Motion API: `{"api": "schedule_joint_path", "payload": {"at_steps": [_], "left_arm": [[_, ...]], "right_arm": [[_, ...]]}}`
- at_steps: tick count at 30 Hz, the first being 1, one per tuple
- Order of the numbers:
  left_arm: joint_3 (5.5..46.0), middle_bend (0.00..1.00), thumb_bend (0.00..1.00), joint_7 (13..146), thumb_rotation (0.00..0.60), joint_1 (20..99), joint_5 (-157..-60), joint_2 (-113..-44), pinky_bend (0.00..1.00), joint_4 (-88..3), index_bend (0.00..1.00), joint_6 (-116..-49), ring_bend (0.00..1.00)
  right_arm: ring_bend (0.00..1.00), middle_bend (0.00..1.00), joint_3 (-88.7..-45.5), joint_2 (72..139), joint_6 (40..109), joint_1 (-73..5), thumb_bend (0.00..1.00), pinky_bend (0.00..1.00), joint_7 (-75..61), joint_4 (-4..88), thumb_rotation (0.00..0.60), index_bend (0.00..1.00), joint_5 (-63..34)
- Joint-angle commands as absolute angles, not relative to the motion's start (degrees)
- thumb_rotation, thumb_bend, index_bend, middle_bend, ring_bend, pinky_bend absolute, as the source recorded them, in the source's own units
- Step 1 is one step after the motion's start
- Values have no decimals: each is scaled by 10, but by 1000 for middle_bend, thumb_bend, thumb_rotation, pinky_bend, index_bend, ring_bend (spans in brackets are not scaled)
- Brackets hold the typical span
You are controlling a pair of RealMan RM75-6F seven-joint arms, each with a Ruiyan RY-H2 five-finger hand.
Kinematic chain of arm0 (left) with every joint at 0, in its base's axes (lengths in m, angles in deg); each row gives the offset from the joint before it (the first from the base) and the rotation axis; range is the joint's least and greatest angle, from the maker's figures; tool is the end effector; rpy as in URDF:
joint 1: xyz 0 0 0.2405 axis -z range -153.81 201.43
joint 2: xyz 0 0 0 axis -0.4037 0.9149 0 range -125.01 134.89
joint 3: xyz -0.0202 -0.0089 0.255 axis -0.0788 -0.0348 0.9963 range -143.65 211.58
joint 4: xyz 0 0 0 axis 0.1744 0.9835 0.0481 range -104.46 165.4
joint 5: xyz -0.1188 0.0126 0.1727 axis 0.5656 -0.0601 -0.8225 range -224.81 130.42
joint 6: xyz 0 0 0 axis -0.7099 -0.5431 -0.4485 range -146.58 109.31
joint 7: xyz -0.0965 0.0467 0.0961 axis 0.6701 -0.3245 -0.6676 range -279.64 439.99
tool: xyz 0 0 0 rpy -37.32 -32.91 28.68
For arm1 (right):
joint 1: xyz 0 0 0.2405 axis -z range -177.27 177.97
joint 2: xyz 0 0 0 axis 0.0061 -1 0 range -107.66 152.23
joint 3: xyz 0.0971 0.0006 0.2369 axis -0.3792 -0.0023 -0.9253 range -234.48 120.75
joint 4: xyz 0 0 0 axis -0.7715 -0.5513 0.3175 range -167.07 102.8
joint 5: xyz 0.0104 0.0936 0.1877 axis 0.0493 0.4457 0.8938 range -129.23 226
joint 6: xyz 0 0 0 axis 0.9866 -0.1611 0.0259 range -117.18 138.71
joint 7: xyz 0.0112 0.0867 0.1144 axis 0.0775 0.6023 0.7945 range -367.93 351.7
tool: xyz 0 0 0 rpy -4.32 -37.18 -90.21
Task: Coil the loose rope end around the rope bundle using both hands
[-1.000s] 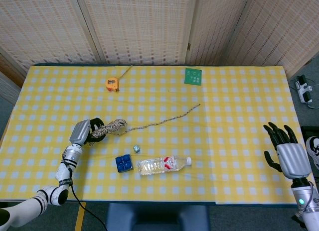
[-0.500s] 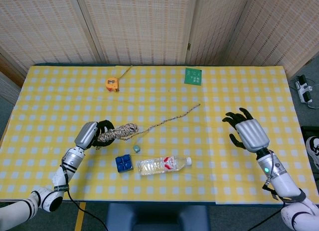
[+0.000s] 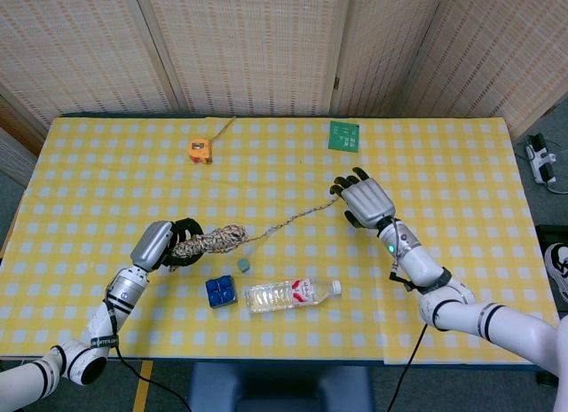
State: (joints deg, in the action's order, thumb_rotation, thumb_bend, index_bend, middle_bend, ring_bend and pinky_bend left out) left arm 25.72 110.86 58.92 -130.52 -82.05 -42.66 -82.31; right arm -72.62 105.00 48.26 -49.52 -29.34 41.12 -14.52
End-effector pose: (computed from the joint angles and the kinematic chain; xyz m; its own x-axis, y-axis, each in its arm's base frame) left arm -0.2017 0.3420 0.0225 -0.1003 0.2995 0.9488 0.9346 -0.2988 0.1931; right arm -0.1502 -0.4206 0.0253 0.6491 -0.2287 0.7255 -0.7384 -0.4184 0.5289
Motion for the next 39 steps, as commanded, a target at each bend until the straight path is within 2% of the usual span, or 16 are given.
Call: {"api": "schedule_joint_path", "payload": {"at_steps": [1, 14, 31, 39], "left_arm": [[259, 747, 615, 1108, 600, 586, -1306, -818, 798, -431, 776, -827, 715], [265, 747, 615, 1111, 600, 576, -1307, -807, 798, -441, 776, -836, 715], [266, 748, 615, 1117, 600, 577, -1303, -817, 798, -426, 776, -828, 715], [265, 747, 615, 1119, 600, 576, -1300, -818, 798, -421, 776, -825, 715]], "right_arm": [[201, 201, -723, 1096, 458, -534, 487, 91, -334, 359, 600, 295, -99], [195, 200, -692, 1198, 457, -597, 487, 92, -403, 249, 600, 360, -20], [193, 196, -696, 1295, 448, -606, 487, 92, -337, 97, 600, 362, -35], [204, 224, -703, 1327, 447, -612, 487, 108, -319, 43, 600, 466, -53]]}}
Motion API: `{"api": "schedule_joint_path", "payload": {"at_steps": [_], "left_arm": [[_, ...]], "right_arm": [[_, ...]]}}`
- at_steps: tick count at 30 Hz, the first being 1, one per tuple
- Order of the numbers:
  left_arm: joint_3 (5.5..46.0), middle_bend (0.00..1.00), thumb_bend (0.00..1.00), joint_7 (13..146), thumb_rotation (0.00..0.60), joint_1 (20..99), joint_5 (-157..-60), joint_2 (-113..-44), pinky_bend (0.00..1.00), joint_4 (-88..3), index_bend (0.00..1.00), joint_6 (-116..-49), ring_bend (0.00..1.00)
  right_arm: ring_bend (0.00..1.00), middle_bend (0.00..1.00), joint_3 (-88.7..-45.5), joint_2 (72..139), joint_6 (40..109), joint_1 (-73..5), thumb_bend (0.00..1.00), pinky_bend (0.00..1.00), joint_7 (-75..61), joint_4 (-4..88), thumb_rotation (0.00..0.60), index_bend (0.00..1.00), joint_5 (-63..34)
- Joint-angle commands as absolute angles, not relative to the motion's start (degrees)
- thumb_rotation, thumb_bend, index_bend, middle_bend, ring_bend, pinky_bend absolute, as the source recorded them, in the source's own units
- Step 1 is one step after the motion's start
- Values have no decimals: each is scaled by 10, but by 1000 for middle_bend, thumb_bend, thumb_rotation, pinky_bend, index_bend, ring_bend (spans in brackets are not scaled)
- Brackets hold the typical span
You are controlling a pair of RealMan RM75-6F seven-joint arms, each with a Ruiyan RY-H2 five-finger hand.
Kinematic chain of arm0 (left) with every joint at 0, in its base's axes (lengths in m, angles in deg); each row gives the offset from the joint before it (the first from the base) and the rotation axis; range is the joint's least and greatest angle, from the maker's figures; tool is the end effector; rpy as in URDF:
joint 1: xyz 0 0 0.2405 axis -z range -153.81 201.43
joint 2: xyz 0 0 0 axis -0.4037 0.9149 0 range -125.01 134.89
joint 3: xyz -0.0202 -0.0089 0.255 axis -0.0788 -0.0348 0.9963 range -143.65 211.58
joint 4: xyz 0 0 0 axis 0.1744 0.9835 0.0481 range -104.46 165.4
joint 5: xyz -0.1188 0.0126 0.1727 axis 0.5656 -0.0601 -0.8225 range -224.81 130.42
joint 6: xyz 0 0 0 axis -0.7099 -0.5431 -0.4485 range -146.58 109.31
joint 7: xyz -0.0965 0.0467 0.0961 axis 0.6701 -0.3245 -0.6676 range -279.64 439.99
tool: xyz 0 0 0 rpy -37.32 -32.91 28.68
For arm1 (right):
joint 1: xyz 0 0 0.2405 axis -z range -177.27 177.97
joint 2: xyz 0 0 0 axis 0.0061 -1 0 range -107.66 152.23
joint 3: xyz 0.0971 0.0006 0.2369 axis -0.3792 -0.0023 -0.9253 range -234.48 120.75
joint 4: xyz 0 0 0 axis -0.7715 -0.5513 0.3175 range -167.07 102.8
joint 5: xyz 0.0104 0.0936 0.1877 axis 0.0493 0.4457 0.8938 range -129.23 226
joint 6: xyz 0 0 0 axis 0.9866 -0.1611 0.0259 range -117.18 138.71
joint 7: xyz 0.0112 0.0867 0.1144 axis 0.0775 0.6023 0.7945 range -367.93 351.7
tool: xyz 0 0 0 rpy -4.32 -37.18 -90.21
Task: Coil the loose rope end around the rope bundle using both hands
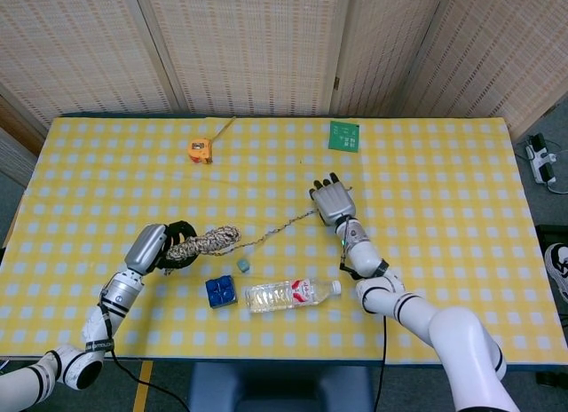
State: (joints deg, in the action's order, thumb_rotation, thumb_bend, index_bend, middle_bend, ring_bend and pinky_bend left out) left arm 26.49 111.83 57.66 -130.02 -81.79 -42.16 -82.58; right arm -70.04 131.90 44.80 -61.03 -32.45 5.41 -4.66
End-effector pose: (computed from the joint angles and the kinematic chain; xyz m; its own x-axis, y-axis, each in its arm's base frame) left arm -0.2145 0.3371 0.0239 -0.1122 0.2988 0.9477 0.9441 -0.2655 0.1955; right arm -0.1362 -0.4575 -0.0780 0.6984 -0.2553 0.6687 -0.7131 -0.3290 0.6191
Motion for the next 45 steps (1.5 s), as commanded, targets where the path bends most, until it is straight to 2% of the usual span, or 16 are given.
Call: {"api": "schedule_joint_path", "payload": {"at_steps": [1, 7, 24, 30, 45], "left_arm": [[265, 747, 615, 1119, 600, 576, -1299, -818, 798, -420, 776, -825, 715], [265, 747, 615, 1121, 600, 575, -1298, -819, 798, -416, 776, -823, 715], [263, 747, 615, 1126, 600, 574, -1293, -820, 798, -410, 776, -819, 715], [264, 747, 615, 1127, 600, 572, -1293, -819, 798, -410, 776, -819, 715], [263, 747, 615, 1129, 600, 570, -1293, -820, 797, -407, 776, -821, 715]], "right_arm": [[205, 229, -703, 1330, 447, -613, 488, 108, -318, 39, 600, 481, -56], [208, 241, -706, 1344, 441, -615, 487, 108, -311, 16, 600, 515, -67], [209, 236, -716, 1376, 437, -620, 486, 108, -295, -37, 600, 515, -98], [207, 238, -722, 1389, 434, -620, 421, 108, -284, -57, 600, 515, -105], [226, 281, -732, 1404, 431, -621, 404, 125, -271, -85, 600, 537, -125]]}}
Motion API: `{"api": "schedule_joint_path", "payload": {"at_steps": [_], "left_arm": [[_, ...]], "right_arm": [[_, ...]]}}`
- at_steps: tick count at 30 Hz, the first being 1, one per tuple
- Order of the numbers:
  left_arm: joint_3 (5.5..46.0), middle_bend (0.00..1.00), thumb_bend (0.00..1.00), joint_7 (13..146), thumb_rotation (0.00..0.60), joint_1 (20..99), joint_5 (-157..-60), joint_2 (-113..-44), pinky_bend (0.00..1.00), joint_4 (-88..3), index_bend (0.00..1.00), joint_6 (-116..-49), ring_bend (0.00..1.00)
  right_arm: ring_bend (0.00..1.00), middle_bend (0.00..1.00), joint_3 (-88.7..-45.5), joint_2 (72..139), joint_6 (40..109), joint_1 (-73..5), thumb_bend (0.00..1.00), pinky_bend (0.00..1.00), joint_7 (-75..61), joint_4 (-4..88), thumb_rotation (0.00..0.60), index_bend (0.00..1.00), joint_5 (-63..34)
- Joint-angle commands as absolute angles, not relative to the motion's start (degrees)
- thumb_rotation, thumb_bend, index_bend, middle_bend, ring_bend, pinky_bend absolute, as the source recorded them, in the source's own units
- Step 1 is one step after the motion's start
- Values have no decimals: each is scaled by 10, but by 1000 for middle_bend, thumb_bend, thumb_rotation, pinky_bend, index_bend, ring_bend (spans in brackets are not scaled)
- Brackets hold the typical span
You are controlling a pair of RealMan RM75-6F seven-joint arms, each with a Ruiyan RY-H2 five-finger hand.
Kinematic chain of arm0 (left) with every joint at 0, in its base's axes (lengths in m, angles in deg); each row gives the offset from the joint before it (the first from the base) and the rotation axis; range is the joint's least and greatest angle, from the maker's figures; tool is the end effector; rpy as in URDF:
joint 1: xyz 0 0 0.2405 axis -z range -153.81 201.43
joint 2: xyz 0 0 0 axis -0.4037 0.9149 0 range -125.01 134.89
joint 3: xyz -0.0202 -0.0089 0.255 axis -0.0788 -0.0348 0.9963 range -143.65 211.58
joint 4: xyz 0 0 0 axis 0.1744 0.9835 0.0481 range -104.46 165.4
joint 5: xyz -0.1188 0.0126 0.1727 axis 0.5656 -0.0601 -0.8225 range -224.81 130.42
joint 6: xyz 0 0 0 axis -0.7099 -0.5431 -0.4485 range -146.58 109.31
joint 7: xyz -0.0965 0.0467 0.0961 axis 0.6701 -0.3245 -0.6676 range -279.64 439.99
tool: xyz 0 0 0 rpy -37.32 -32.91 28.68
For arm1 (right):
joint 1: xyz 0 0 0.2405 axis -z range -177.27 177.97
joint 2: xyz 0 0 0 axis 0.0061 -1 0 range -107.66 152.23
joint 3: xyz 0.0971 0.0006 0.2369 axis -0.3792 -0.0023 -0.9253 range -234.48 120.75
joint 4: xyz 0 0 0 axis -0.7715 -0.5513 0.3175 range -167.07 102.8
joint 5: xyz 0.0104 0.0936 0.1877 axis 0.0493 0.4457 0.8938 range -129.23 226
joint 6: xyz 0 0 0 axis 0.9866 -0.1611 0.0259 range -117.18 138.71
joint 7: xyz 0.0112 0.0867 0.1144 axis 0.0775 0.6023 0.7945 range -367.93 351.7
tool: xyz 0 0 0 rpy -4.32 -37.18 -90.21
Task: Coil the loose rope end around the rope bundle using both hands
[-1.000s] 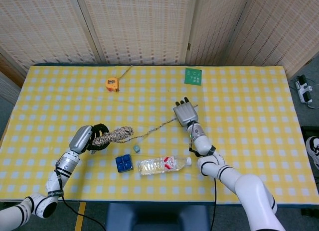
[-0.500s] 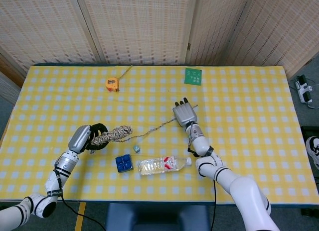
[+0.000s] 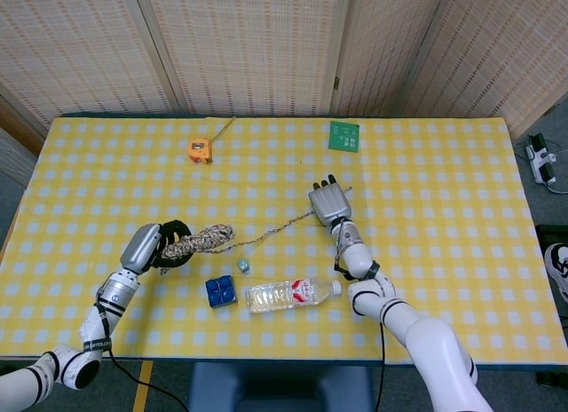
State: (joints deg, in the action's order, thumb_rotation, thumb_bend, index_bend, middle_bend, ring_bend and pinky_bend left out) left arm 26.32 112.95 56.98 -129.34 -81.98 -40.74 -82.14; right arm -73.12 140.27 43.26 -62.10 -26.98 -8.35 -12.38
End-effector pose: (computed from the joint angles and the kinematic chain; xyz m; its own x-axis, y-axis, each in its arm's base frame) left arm -0.2246 0.3383 0.0255 -0.1247 0.2904 0.9488 0.9519 -0.2348 0.1970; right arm -0.1361 -0.4609 -0.0964 0.7090 -0.2305 0.6664 -0.7028 -0.3085 0.6410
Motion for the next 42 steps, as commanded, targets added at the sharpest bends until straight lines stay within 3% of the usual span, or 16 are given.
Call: {"api": "schedule_joint_path", "payload": {"at_steps": [1, 25, 31, 42], "left_arm": [[263, 747, 615, 1129, 600, 569, -1293, -820, 797, -407, 776, -821, 715], [262, 747, 626, 1129, 600, 568, -1292, -820, 797, -404, 776, -822, 715], [260, 747, 640, 1133, 600, 569, -1295, -819, 797, -406, 776, -825, 715], [252, 747, 649, 1149, 600, 570, -1308, -811, 797, -425, 774, -846, 715]], "right_arm": [[226, 282, -733, 1405, 430, -622, 404, 125, -272, -87, 600, 537, -125], [259, 334, -746, 1415, 420, -626, 405, 141, -272, -107, 600, 605, -136], [275, 353, -745, 1416, 420, -625, 454, 153, -270, -111, 600, 626, -143], [305, 372, -747, 1347, 494, -591, 507, 158, -227, -1, 600, 639, -168]]}}
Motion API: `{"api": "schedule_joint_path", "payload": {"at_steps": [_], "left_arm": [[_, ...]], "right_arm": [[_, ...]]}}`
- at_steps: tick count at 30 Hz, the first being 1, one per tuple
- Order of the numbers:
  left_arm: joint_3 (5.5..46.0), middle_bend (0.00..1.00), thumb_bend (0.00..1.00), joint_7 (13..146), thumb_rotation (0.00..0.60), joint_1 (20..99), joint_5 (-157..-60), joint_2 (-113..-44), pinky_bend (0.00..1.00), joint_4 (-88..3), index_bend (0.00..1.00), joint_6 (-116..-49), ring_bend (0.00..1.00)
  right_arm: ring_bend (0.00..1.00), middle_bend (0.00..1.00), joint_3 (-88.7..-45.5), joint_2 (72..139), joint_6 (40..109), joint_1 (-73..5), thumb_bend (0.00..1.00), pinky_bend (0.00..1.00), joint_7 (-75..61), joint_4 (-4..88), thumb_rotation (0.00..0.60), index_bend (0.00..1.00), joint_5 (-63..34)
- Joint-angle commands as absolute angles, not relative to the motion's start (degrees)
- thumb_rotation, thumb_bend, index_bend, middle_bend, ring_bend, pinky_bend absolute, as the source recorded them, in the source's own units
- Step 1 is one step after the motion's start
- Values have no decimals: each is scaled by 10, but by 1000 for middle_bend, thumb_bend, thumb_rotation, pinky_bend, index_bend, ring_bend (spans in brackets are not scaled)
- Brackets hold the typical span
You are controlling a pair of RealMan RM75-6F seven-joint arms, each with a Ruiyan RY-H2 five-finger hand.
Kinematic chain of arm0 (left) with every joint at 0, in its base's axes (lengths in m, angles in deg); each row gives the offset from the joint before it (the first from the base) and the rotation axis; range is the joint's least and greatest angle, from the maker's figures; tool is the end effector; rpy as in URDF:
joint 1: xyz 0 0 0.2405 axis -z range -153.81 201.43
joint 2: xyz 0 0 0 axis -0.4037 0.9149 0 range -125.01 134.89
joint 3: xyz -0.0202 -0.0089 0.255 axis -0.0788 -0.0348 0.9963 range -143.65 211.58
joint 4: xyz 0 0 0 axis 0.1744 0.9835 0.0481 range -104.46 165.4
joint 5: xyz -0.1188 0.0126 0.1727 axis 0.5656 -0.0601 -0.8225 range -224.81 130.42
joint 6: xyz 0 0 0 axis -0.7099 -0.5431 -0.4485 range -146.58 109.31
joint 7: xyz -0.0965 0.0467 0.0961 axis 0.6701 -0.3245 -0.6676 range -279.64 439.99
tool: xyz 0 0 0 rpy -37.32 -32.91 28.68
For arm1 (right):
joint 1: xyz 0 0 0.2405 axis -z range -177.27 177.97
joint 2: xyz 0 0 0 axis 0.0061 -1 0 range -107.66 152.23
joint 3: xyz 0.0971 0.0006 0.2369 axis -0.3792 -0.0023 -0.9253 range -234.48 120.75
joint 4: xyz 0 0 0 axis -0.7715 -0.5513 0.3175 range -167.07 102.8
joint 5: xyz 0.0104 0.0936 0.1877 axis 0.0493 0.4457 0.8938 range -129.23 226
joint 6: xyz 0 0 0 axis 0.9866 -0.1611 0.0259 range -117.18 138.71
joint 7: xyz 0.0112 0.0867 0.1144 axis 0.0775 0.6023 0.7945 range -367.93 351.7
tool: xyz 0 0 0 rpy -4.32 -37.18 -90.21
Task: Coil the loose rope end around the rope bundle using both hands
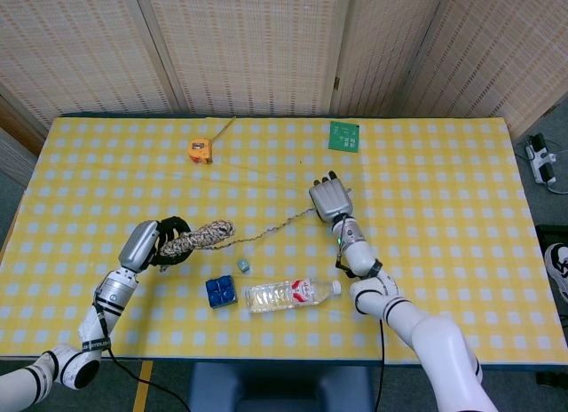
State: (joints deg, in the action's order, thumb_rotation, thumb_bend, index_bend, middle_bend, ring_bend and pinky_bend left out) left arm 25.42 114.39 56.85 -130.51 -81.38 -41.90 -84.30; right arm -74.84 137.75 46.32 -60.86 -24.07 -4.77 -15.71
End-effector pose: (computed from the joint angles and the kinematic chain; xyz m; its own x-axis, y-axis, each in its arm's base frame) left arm -0.2162 0.3390 0.0337 -0.1617 0.2676 0.9499 0.9348 -0.2669 0.2343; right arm -0.1320 -0.4643 -0.0819 0.6717 -0.1861 0.7171 -0.7330 -0.3068 0.6071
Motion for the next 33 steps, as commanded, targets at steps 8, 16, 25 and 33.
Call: {"api": "schedule_joint_path", "payload": {"at_steps": [8, 16, 25, 33], "left_arm": [[249, 747, 650, 1163, 600, 590, -1341, -798, 797, -461, 772, -852, 715], [250, 747, 649, 1125, 600, 627, -1371, -793, 797, -503, 768, -834, 715], [237, 747, 649, 997, 600, 666, -1333, -814, 797, -534, 763, -778, 715], [212, 747, 653, 879, 600, 677, -1219, -845, 797, -559, 762, -740, 715]], "right_arm": [[365, 413, -747, 1240, 582, -528, 524, 192, -201, 212, 600, 640, -187], [490, 490, -772, 1160, 613, -499, 546, 273, -201, 421, 600, 676, -154], [507, 509, -828, 1123, 642, -504, 557, 281, -201, 574, 600, 694, -78], [512, 509, -858, 1097, 657, -505, 562, 322, -167, 660, 600, 694, -52]]}}
